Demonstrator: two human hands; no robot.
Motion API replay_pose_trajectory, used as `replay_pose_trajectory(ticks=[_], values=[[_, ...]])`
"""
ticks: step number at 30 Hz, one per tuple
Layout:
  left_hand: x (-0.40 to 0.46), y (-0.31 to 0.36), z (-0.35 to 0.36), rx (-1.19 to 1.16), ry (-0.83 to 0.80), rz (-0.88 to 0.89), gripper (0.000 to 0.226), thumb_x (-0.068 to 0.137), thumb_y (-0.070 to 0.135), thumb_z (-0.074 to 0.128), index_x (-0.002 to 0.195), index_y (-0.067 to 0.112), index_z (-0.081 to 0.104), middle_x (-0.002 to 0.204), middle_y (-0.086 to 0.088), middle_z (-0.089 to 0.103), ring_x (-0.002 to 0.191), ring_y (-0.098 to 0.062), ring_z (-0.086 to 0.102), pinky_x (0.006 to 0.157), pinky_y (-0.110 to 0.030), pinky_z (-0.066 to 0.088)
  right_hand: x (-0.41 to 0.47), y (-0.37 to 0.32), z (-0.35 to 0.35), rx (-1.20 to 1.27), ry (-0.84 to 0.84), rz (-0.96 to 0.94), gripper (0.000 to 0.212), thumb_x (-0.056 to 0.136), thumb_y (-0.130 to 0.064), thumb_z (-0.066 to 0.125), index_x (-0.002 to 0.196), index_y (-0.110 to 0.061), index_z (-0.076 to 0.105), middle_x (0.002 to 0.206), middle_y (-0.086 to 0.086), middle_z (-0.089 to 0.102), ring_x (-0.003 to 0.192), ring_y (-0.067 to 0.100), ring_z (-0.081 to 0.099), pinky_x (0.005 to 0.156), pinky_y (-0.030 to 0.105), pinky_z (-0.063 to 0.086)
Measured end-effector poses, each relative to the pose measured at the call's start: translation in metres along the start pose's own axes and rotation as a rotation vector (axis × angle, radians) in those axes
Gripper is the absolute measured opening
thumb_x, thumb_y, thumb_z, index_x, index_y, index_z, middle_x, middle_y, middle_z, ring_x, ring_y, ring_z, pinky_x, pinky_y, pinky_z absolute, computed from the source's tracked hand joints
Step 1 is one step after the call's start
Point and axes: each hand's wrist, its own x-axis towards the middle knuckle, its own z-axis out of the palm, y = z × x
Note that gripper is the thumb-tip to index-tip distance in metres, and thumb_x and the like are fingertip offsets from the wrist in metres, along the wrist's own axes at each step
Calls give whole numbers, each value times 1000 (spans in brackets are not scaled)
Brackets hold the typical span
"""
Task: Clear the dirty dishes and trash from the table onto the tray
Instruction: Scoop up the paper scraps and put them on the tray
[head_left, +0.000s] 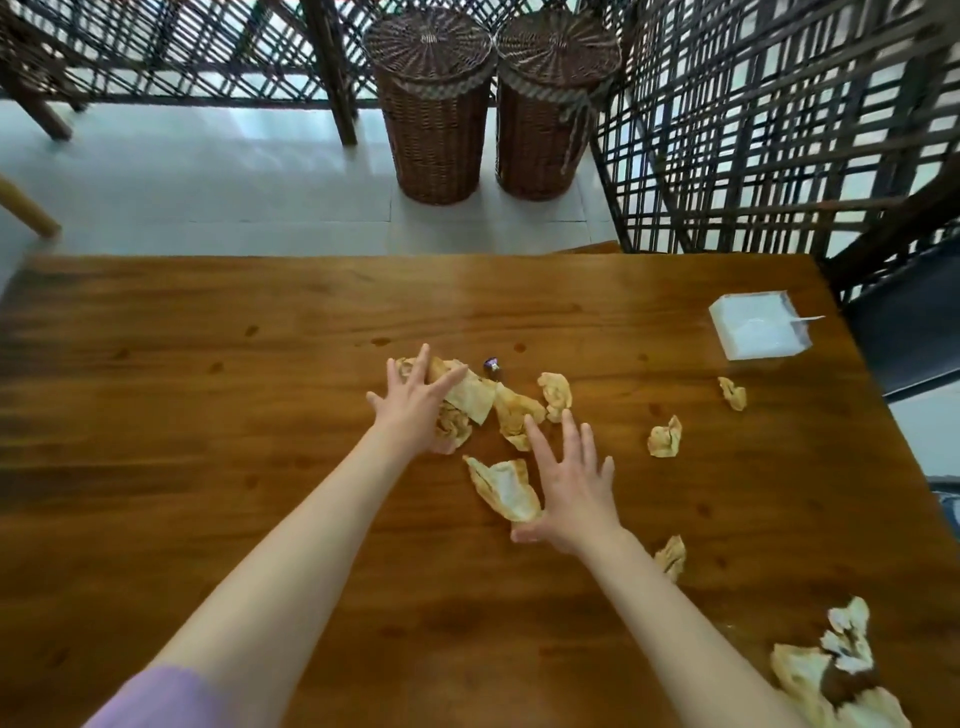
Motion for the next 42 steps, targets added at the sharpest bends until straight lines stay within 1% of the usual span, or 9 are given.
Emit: replay_pose_trajectory(ticks=[6,13,17,21,24,27,34,38,42], values=[[4,-4,9,-19,100,13,66,80,36,72,135,40,37,153,-9,18,137,-44,12,102,-62,30,14,-3,-6,-20,-18,23,135,52,-59,82,135,-50,-25,154,7,-23,141,38,-17,107,65,10],[-3,-10,16,1,270,56,38,84,19,64,120,21,51,126,-8,46,107,-32,39,86,-34,37,25,-14,-9,-15,-16,-24,126,54,-59,80,136,-57,-16,154,7,-22,141,39,-16,106,66,12],[-13,-15,20,-35,207,27,47,83,8,53,126,25,43,122,-7,44,102,-30,41,79,-33,40,37,-21,-12,-20,0,-18,114,61,-62,74,139,-56,-9,155,9,-19,141,41,-14,106,66,12],[-24,-26,27,-83,208,17,55,85,4,52,131,28,35,125,-10,38,103,-30,41,82,-35,41,47,-19,-12,-13,-7,35,80,79,-57,62,142,-48,14,156,11,-14,141,43,-10,107,64,13],[-30,-29,32,38,241,-8,61,86,8,53,135,33,27,128,-9,36,107,-28,40,86,-36,39,47,-19,-8,18,71,61,51,86,-44,59,132,-34,39,155,12,4,138,42,12,105,53,30],[-35,-26,38,69,278,-40,60,85,5,51,134,31,28,123,-9,37,102,-27,39,83,-35,36,42,-20,-5,4,212,36,26,89,-27,60,114,-22,55,141,9,33,119,29,38,88,36,48],[-51,-7,41,-191,236,-32,56,83,6,50,133,22,31,115,-11,40,88,-21,31,77,-31,35,24,-1,-13,69,308,82,36,87,2,48,117,-19,49,112,5,53,92,21,52,73,32,51],[-69,28,41,-385,131,131,51,83,15,55,129,25,36,112,-6,42,95,-20,37,81,-31,37,11,24,-24,224,364,203,53,85,-3,60,132,-15,41,124,4,53,105,21,55,78,28,50],[-87,78,50,-467,16,266,53,80,15,56,128,28,38,110,1,33,107,-22,39,86,-29,37,6,58,-37,190,352,263,34,85,-11,64,118,-13,55,117,5,50,95,18,56,71,26,51]])
